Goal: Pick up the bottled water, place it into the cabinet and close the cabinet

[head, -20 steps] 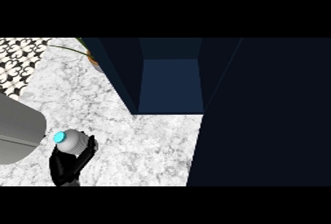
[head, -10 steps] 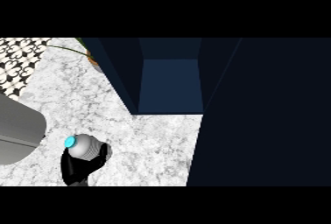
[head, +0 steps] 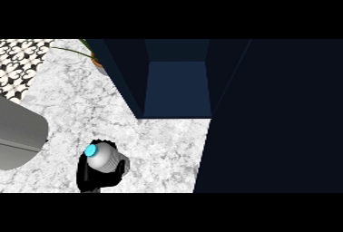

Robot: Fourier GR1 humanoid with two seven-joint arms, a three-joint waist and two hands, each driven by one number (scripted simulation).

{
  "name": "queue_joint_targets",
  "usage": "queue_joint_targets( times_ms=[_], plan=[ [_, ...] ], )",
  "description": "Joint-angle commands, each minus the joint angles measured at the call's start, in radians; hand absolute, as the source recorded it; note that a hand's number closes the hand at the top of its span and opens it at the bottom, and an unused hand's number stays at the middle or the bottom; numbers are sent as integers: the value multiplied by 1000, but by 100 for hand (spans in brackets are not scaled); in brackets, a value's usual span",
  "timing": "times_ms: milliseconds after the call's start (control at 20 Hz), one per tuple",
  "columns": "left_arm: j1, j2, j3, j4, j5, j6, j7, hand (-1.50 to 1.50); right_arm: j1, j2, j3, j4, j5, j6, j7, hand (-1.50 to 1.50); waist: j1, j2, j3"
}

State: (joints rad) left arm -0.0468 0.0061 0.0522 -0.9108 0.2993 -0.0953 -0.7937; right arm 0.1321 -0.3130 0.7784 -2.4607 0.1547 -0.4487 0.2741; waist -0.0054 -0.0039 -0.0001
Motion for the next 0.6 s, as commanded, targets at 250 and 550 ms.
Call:
queue_joint_targets(
  times_ms=[250,550],
  plan=[
    [104,-6,-170,-324,75,59,229,150,-20,-3,17,-63,90,6,53,-150,6,0,0],
    [89,-6,-245,-433,70,180,278,150,66,-30,96,-108,140,-23,27,-150,-3,0,0]
  ],
)
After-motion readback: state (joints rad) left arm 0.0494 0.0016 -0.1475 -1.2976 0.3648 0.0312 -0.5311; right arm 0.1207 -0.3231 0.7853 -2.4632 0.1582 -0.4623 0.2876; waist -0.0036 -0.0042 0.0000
